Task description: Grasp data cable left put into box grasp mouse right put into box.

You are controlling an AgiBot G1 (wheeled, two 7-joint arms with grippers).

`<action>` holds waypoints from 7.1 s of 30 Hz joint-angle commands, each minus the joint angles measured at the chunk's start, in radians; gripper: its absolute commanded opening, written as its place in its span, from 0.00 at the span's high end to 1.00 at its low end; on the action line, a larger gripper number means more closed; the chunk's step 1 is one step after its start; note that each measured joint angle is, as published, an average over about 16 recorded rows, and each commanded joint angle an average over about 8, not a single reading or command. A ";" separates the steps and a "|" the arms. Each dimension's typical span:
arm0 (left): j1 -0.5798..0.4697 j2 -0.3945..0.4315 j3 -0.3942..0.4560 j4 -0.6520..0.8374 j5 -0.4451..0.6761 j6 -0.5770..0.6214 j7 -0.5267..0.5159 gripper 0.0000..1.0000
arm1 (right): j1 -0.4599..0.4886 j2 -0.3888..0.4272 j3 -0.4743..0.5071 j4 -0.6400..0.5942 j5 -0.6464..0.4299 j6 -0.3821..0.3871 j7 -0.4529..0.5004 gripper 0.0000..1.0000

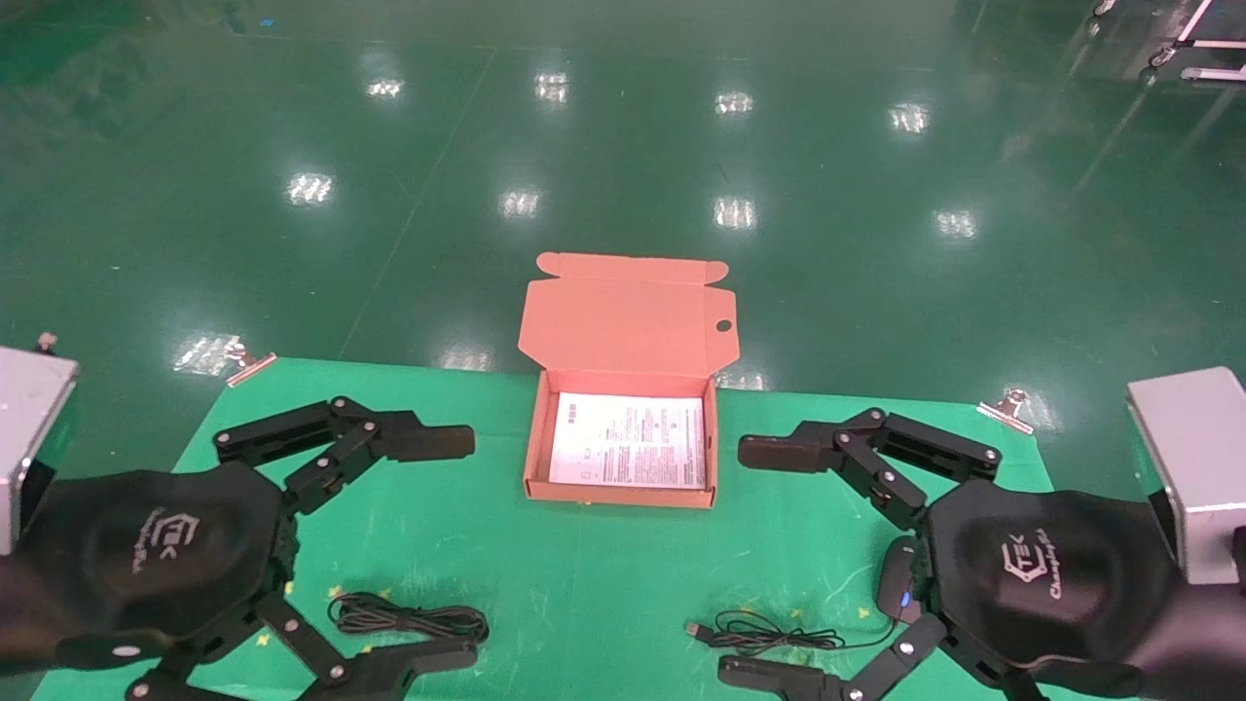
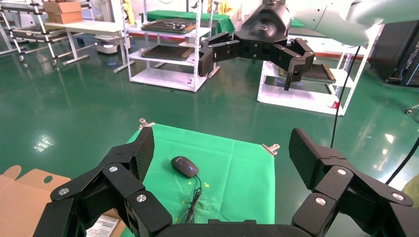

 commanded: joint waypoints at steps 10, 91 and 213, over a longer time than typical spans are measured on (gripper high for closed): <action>0.000 0.000 0.000 0.000 0.000 0.000 0.000 0.00 | 0.000 0.000 0.000 0.000 0.000 0.000 0.000 0.00; -0.572 0.588 0.862 0.839 0.969 -0.149 0.073 0.00 | 0.395 -0.298 -0.671 -0.166 -1.111 0.150 -0.215 0.00; -0.883 0.581 0.902 0.439 1.222 -0.419 -0.066 1.00 | 0.796 -0.577 -0.426 -0.761 -0.861 0.492 -0.523 1.00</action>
